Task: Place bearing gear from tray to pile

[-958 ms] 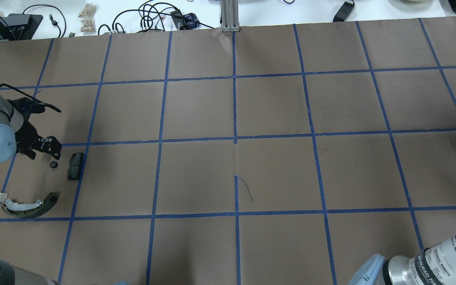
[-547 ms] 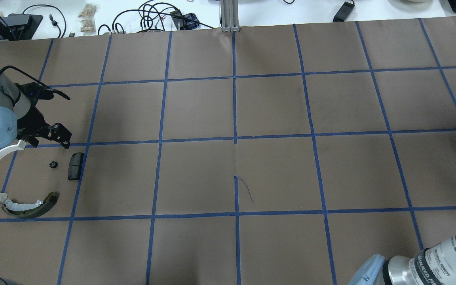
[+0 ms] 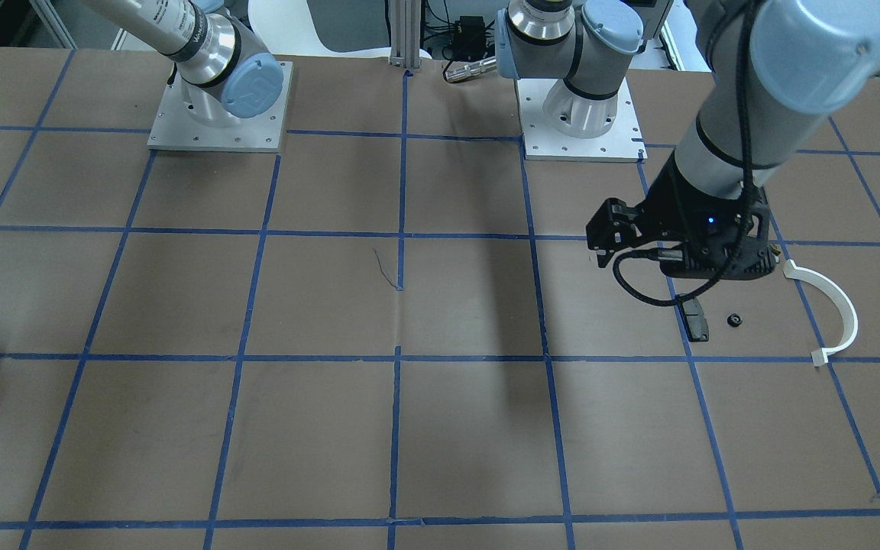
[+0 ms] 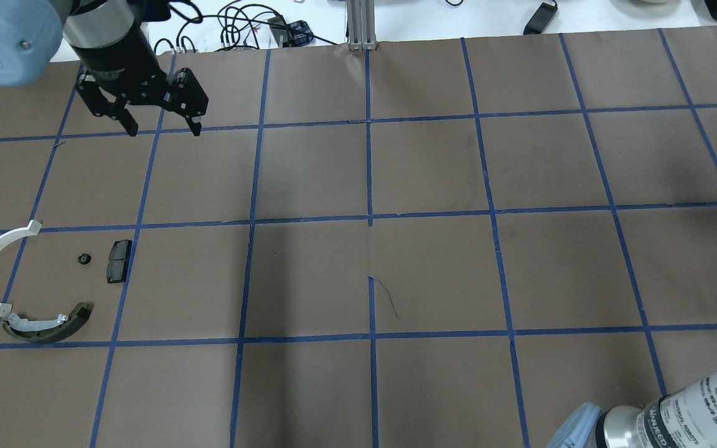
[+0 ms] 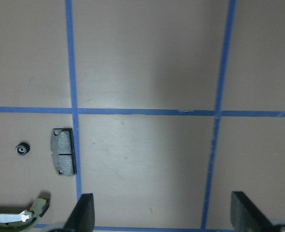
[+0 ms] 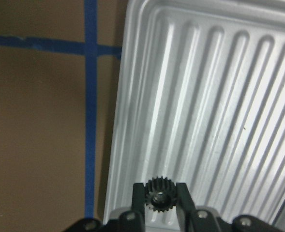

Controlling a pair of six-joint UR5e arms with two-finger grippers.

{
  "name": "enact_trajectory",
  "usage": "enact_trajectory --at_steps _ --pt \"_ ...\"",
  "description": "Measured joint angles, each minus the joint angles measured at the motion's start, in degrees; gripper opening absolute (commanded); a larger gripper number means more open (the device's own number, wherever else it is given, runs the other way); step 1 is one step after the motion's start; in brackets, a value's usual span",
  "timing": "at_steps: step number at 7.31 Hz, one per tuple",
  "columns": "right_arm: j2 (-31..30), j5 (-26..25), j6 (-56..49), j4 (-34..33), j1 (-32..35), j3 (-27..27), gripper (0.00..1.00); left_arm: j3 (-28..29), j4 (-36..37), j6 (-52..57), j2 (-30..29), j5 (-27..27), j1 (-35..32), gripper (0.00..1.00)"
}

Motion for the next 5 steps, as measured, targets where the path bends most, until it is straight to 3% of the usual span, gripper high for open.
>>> enact_trajectory --at_steps 2,5 --pt "-2.2 2.7 8.1 2.1 7.0 0.1 0.00 2.1 -0.9 -0.4 1.2 -0.3 -2.5 1.00" --pt "-6.3 10.7 31.5 8.3 22.2 1.7 0.00 1.9 -0.6 -0.7 1.9 -0.5 -2.9 1.00"
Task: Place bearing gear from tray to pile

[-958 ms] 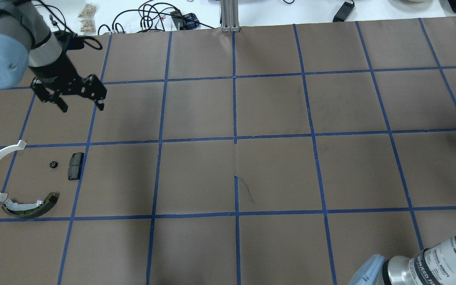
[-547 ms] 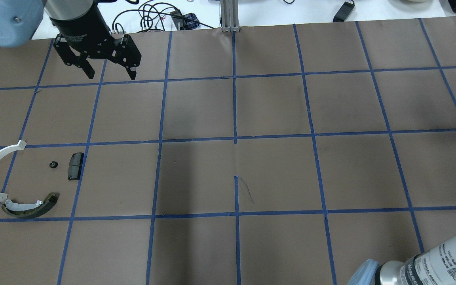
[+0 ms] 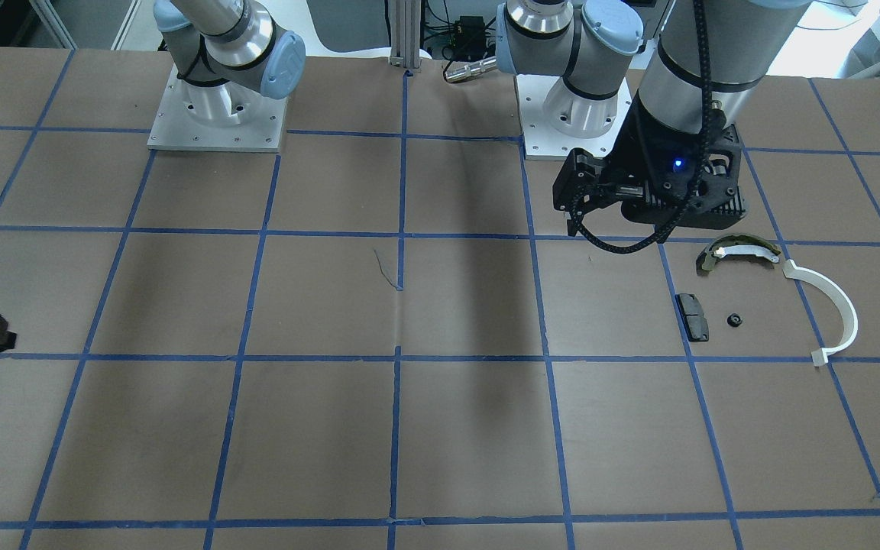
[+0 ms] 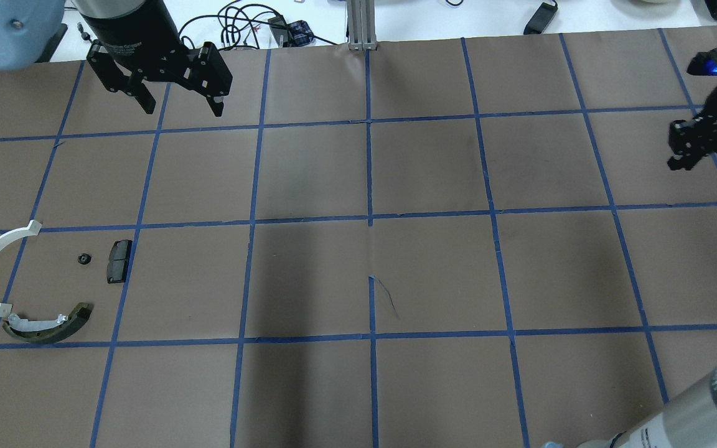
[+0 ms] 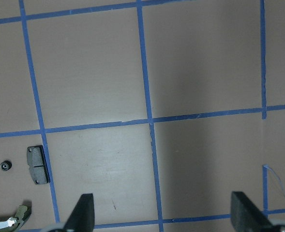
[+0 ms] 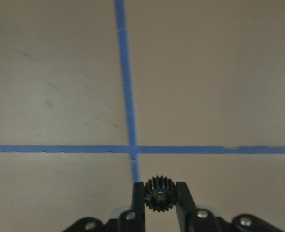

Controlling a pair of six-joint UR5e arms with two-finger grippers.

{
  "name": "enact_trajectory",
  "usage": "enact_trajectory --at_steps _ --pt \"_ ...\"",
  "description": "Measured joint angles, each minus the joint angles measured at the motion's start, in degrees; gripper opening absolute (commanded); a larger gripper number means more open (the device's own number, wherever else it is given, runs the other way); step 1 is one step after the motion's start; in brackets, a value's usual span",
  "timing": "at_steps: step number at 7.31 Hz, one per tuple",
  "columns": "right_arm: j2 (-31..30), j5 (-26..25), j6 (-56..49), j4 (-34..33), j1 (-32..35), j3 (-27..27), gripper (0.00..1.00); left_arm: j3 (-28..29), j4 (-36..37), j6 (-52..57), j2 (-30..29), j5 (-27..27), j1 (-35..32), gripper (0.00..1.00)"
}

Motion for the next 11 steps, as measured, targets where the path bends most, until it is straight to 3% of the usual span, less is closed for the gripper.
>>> enact_trajectory --at_steps 2,5,7,10,11 --pt "-1.1 5.1 17.6 0.3 11.9 1.4 0.00 -0.1 0.0 0.1 0.3 0.1 0.0 1.00" --pt "-0.8 7.5 39.6 -3.6 31.6 2.4 0.00 -0.3 -0.1 0.2 0.6 0.6 0.0 1.00" --pt "-0.3 11.9 45.2 -8.7 38.1 5.7 0.00 -0.4 0.0 0.2 0.7 1.0 0.0 1.00" --pt "1.7 15.5 52.6 -21.6 43.6 12.5 0.00 -0.4 0.0 0.2 0.7 1.0 0.0 1.00" --pt "2.4 15.7 54.4 -23.5 45.2 13.3 0.10 -0.3 0.0 0.2 0.7 1.0 0.0 1.00"
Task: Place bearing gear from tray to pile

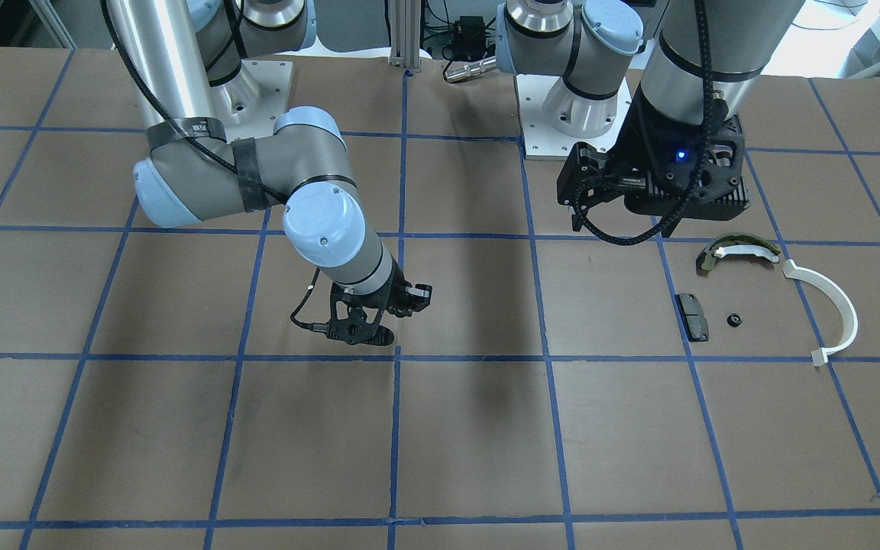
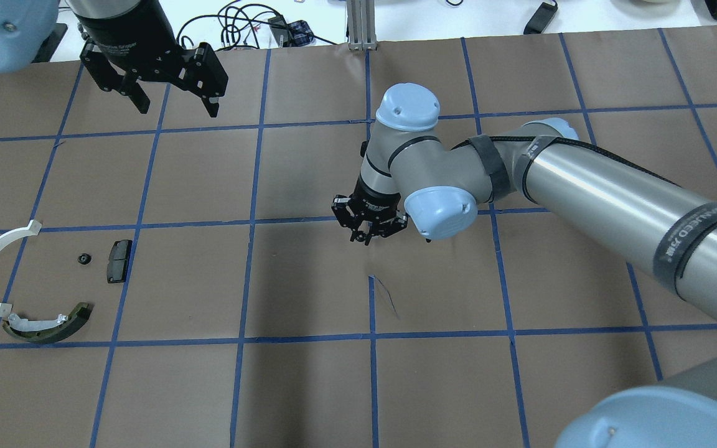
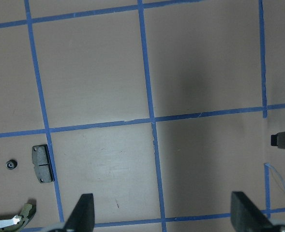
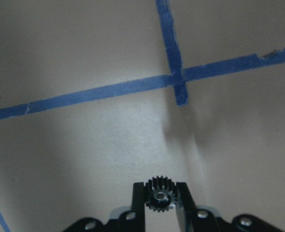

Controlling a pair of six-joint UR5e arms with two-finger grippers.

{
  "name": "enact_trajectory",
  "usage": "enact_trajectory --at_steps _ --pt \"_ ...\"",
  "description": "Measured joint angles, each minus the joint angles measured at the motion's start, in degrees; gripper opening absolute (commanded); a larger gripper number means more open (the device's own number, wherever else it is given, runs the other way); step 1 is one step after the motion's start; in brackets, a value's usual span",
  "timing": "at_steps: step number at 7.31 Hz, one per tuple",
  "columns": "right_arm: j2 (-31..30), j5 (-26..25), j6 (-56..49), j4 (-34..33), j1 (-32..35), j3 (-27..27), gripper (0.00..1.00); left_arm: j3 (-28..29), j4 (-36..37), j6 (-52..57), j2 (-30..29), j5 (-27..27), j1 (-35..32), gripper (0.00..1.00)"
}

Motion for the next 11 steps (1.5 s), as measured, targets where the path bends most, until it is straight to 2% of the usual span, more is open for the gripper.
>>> enact_trajectory --at_steps 1,2,3,5,7,10,11 --pt "0.9 0.0 0.8 -0.8 1.4 0.3 0.34 0.0 0.0 0.0 0.0 0.0 0.0 1.00" --pt "2.0 -0.1 1.1 -1.3 2.5 0.4 0.78 0.0 0.0 0.1 0.0 0.0 0.1 1.00" --pt "2.6 -0.5 1.3 -1.8 3.2 0.3 1.00 0.0 0.0 0.1 0.0 0.0 0.1 1.00" --pt "1.3 -4.1 0.9 -1.6 2.9 -0.4 1.00 0.0 0.0 0.1 0.1 0.0 0.3 1.00" --pt "-3.1 -6.6 -1.7 0.8 -1.6 -0.7 1.00 0.1 0.0 0.1 0.1 -0.1 0.5 1.00" --pt "-14.7 -7.8 -21.4 14.6 -18.5 -0.9 1.00 -0.1 0.0 -0.4 -0.2 -0.2 0.2 1.00" --pt "-19.0 -10.6 -27.0 20.3 -22.3 -1.1 1.00 -0.1 0.0 -2.6 -1.0 -0.4 -0.2 1.00"
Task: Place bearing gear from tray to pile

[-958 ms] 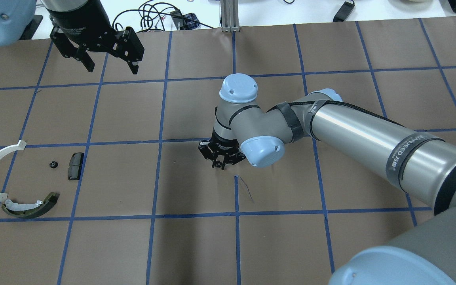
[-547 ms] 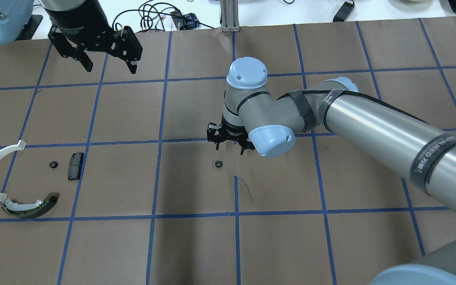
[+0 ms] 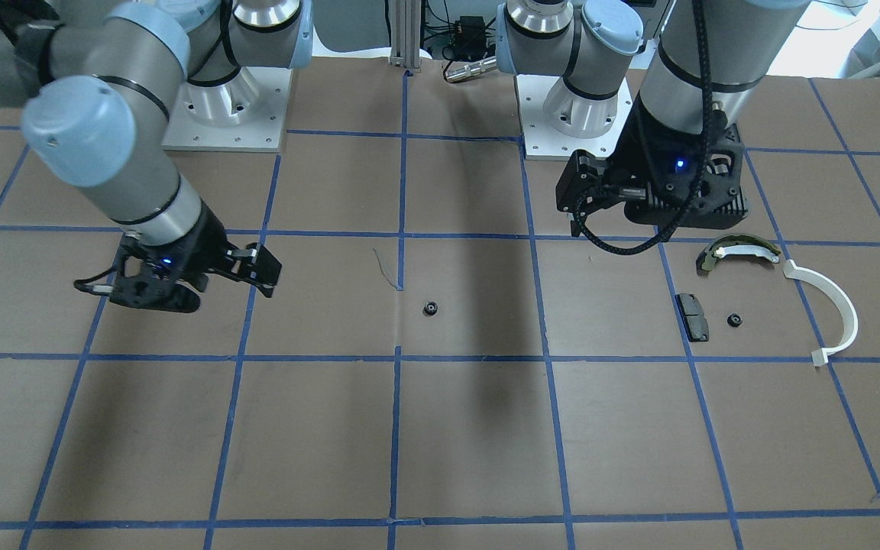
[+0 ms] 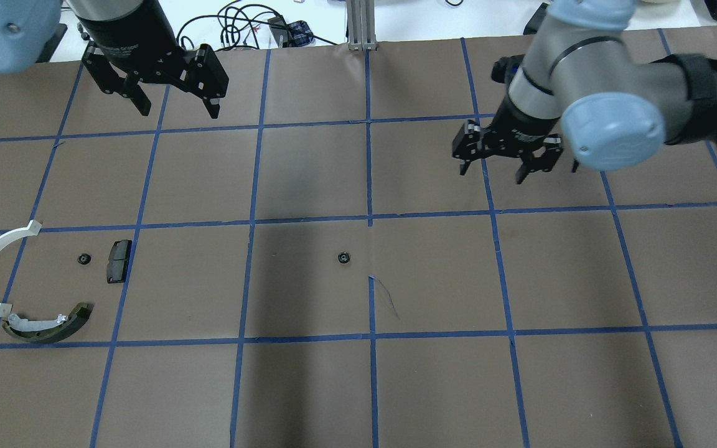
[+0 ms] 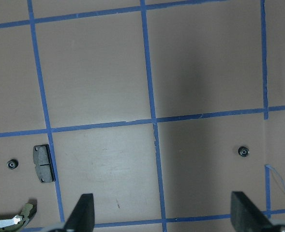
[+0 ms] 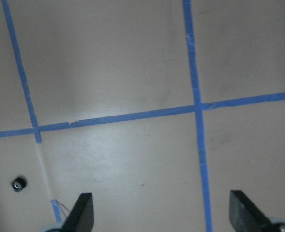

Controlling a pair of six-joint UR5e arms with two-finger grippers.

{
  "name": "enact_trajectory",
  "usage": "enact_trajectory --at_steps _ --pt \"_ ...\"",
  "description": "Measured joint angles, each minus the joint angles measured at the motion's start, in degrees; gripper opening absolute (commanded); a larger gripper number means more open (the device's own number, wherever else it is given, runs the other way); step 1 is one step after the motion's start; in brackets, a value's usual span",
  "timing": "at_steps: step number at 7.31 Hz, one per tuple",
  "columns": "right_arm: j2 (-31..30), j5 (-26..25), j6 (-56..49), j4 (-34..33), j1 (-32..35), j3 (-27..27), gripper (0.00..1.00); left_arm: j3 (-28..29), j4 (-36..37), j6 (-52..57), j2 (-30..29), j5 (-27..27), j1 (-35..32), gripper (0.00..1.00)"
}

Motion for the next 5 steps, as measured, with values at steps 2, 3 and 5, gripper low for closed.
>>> enact_trajectory --at_steps 2,3,5 --pt "-6.4 -5.2 -6.5 8.0 -3.1 -1.2 1.00 -2.3 2.1 -6.8 -1.6 -0.4 -3.7 1.00" --pt "-8.3 -5.8 -7.0 9.6 -3.4 -2.3 1.00 -6.3 8.0 -11.4 -2.5 -0.5 -6.9 1.00" --pt "-9.6 -5.5 -6.8 11.1 -3.5 -3.5 1.00 -18.3 26.1 -18.9 -4.7 -1.1 -12.6 1.00"
